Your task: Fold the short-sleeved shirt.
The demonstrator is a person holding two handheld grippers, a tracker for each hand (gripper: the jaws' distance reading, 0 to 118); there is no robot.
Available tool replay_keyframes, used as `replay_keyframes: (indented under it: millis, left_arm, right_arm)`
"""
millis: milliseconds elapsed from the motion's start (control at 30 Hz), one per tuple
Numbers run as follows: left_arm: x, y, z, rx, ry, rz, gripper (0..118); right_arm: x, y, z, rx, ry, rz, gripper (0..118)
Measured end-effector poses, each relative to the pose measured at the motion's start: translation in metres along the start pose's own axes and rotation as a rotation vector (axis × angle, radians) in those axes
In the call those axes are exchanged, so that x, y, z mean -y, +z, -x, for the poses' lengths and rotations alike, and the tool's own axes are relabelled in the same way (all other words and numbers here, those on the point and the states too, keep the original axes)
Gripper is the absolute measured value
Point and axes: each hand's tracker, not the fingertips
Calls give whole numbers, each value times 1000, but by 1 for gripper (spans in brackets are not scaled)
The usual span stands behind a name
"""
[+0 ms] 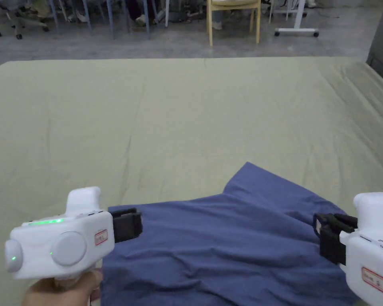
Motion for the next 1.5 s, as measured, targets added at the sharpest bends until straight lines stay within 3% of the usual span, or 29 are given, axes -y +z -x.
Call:
replay_keyframes:
  millis: [33,233,400,433,467,500,533,600,667,700,733,767,867,967,1100,1167,1200,1233,1300,1333,1367,1400,1467,1500]
  left_arm:
    - [-2,-15,7,-34,-4,-111,118]
    - [-19,-137,18,-104,-46,146,118]
    - [-9,-180,18,-113,-64,252,113]
    - [-9,-147,-2,-143,-76,195,103]
    - [-10,-133,-8,-122,-94,143,77]
    - [-9,-117,-19,-90,-119,102,11]
    - [-7,-103,-31,-91,-153,71,1]
    - [-26,-111,-13,-88,-206,113,0]
    - [-33,-96,-1,83,-91,88,0]
    - [-25,-95,-6,80,-66,71,0]
    - [-28,-87,-3,52,-74,68,1]
    - [-31,-80,-1,40,-79,57,1]
    - [-29,-67,-2,51,-80,24,0]
    - [-26,-62,-7,49,-95,21,1]
    - [-25,-64,-8,25,-113,28,1]
    - [-26,-67,-6,22,-95,34,0]
    - [-25,-68,-7,19,-92,36,1]
    - [-22,-68,-9,17,-91,39,1]
    - [-21,-71,-11,11,-101,40,1]
    - [-21,-73,-11,3,-109,42,1]
    - [-16,-71,-15,-4,-108,41,1]
    - [-15,-71,-14,-6,-96,42,1]
    - [-14,-69,-13,7,-69,42,1]
    - [-11,-65,-14,6,-61,38,1]
  right_arm:
    - [1,-3,-1,0,2,9,2]
    - [6,-18,-8,22,9,57,2]
    - [7,-33,-24,52,-2,109,2]
    - [6,-37,-28,64,0,124,2]
    - [4,-41,-32,72,6,130,2]
    - [1,-47,-39,83,18,138,2]
    - [-3,-54,-46,96,37,146,2]
    - [-16,-75,-61,145,92,169,2]
    - [-33,-105,-80,156,100,203,7]
    - [-43,-124,-91,164,99,236,45]
    - [-52,-145,-100,164,104,286,97]
    - [-60,-165,-108,149,109,355,118]
    - [-69,-223,-126,87,70,458,117]
    - [-65,-266,-130,152,76,577,117]
    - [-39,-285,-139,297,176,605,116]
    - [-26,-292,-147,284,111,682,115]
    - [-29,-286,-153,237,7,639,114]
    - [-32,-281,-156,246,-60,637,108]
    - [-34,-270,-153,144,-119,605,77]
    - [-34,-261,-141,196,-12,561,51]
    - [-33,-256,-134,170,39,539,14]
    - [-31,-252,-124,127,77,528,5]
    - [-24,-237,-106,221,189,475,5]
    - [-25,-226,-102,196,190,419,5]
